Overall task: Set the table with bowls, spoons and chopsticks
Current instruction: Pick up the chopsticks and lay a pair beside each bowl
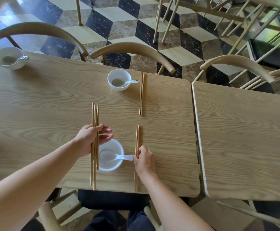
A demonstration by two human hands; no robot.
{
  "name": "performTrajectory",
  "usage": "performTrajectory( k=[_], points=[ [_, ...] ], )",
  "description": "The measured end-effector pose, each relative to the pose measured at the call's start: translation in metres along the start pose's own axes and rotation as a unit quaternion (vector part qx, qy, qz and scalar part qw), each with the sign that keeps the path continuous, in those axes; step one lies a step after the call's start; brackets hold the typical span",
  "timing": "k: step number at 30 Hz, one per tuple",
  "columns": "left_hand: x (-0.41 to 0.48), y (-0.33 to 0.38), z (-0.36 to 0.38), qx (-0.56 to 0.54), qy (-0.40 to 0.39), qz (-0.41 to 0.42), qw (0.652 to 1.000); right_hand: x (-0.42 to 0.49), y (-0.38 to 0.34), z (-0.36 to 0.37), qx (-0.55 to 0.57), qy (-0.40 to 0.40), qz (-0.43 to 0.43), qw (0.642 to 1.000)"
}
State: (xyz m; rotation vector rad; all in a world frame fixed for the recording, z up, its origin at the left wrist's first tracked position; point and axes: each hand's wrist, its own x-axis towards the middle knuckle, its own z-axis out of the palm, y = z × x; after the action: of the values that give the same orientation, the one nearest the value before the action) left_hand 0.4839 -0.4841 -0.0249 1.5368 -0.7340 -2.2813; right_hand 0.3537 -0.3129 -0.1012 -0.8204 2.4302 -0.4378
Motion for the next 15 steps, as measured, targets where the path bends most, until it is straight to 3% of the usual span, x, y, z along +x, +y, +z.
performTrajectory(
  k=[15],
  points=[
    [0.0059, -0.0002, 0.0062, 0.005, -0.004, -0.007, 1.0, -0.0012, -0.002, -0.0009, 0.001, -0.004, 0.008, 1.0]
  ],
)
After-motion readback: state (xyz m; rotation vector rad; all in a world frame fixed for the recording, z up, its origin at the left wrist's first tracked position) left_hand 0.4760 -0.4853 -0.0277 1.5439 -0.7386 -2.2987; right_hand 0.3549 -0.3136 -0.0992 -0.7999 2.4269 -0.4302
